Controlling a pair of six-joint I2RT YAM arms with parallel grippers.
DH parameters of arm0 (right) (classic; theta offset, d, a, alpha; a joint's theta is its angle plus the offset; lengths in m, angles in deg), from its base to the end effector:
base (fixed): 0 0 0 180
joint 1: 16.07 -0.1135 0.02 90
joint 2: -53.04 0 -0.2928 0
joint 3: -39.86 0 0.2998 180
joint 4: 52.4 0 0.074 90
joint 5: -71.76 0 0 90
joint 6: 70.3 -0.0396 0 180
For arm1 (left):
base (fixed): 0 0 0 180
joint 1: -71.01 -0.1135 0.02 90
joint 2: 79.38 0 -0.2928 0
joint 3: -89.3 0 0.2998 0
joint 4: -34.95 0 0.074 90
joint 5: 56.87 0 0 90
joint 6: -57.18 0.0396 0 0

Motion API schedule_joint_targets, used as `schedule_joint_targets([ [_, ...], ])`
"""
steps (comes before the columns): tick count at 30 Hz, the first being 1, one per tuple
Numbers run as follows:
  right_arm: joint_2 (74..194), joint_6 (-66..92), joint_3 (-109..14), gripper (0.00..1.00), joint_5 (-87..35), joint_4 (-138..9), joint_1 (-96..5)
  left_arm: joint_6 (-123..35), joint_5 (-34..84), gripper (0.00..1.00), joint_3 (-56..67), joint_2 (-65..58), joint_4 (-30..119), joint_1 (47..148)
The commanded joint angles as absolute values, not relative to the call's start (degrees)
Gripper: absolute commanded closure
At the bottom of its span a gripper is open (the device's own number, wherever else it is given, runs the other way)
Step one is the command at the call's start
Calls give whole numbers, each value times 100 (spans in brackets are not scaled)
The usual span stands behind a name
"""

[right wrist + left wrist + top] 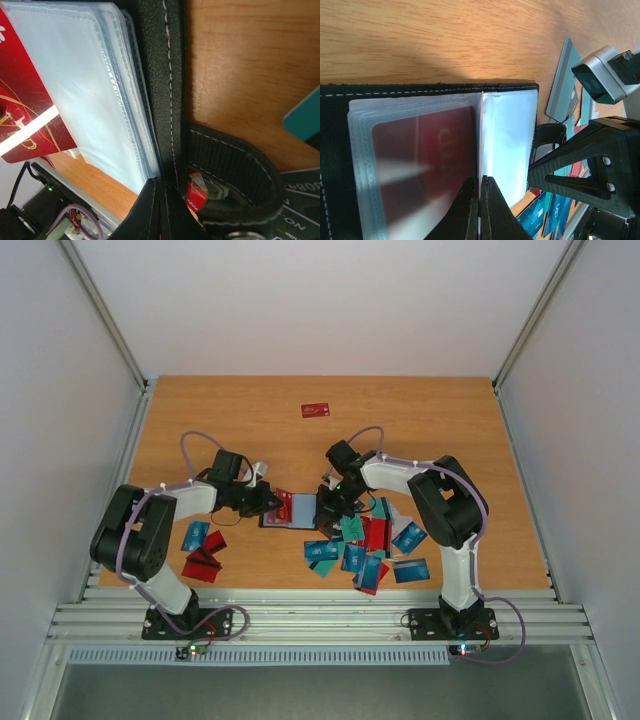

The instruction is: Put the credit cards into the card holder

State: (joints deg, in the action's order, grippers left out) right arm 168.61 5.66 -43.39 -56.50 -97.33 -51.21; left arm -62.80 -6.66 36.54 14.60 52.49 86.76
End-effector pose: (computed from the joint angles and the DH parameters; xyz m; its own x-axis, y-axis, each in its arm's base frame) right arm 0.3317 0.2635 0.1148 -0.9105 -0.4079 -0.0676 -0.3534 0.6828 0.6395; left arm 0.3011 -0.1112 0.1188 -0.9766 -0.1235 -0.1758 0.0462 0.6785 -0.7331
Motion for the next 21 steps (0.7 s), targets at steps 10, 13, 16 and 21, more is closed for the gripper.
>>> schedule_joint_targets([
  [10,17130,590,-4182,99,-5559,-9699,-5149,-6640,-950,100,3609,1712,4939,8701],
  [13,17117,595,-4182,99,-5560,-9708,-5146,-6674,-1000,100,3615,1686,4942,8707],
  [16,17103,599,-4173,99,-5560,-9708,-5144,-6690,-1019,100,3618,1652,4999,8701],
  [21,17108,599,-4173,99,-5560,-9707,-5141,-6628,-1022,100,3623,1708,5122,8709],
])
